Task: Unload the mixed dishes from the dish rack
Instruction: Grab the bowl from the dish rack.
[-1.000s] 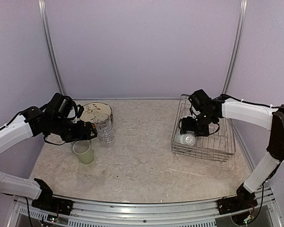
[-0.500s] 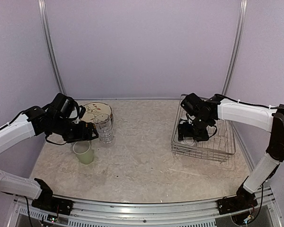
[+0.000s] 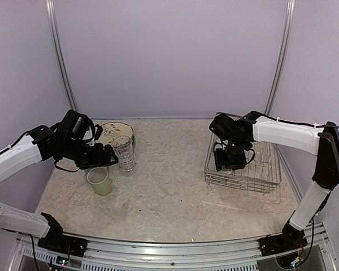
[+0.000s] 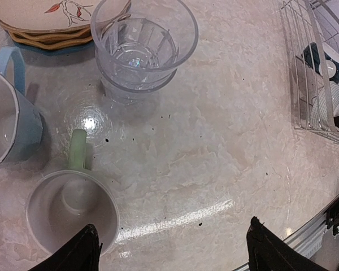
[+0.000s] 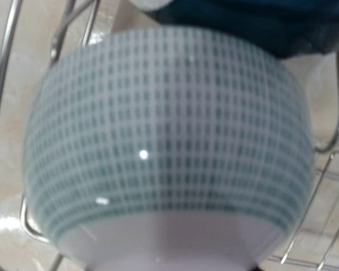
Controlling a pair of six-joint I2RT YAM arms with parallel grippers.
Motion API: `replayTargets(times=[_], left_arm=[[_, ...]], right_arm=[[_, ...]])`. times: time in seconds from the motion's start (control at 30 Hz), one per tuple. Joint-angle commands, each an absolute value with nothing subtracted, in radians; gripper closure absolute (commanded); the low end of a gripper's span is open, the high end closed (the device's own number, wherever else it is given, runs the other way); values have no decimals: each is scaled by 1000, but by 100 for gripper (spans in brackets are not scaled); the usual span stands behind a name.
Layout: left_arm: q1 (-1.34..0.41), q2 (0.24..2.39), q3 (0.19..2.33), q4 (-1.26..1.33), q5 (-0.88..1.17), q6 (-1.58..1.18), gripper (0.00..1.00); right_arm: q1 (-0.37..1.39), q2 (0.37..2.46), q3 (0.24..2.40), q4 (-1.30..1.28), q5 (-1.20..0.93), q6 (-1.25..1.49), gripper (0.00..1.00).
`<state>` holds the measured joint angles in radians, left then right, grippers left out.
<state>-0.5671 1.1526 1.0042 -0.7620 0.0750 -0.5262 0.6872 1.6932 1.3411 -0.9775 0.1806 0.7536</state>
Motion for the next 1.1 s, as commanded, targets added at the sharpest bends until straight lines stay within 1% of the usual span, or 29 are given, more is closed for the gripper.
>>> replayTargets(times=[0.0,0.07,0.1,0.13,0.2,0.27,0.4,0.53,0.7,0.73,0.83,0.9,1.07], left_arm=[[-571,1150,1028,-760,79,-515,15],[-571,1151,1028,-758,79,-514,15],[-571,1152,1029,-757,80,-514,15],[-571,1152,1030,-756,83,-514,15],[-571,1156,1032,-754,85,-514,15],[-571,1158,1034,-753,86,-512,15],[-571,1160,1032,-757,87,-512,15],[-571,1157,1028,-762,87,-514,15],[-571,1152,1029,-765,85,-515,14],[-571,1152,1029,-764,86,-515,14],[-571,1151,1033,-764,88,-515,14],[-571,1149,1035,-764,90,-517,14],[-571,1146,1038,-764,95,-520,14]], right_arm=[[694,1733,1369,-983,241,769,47],[696,1732,1380,-998,264,774,47],[696,1731,1386,-1008,273,776,45],[696,1730,1393,-1013,279,777,40],[697,1728,1400,-1015,285,778,37],[698,1731,1404,-1013,286,777,38],[702,1749,1410,-1025,300,782,45],[705,1760,1409,-1024,297,780,43],[712,1776,1411,-1039,321,792,44],[714,1776,1410,-1040,327,794,45],[720,1774,1410,-1046,345,805,56],[726,1766,1409,-1046,353,814,61],[733,1728,1410,-1036,370,829,66]])
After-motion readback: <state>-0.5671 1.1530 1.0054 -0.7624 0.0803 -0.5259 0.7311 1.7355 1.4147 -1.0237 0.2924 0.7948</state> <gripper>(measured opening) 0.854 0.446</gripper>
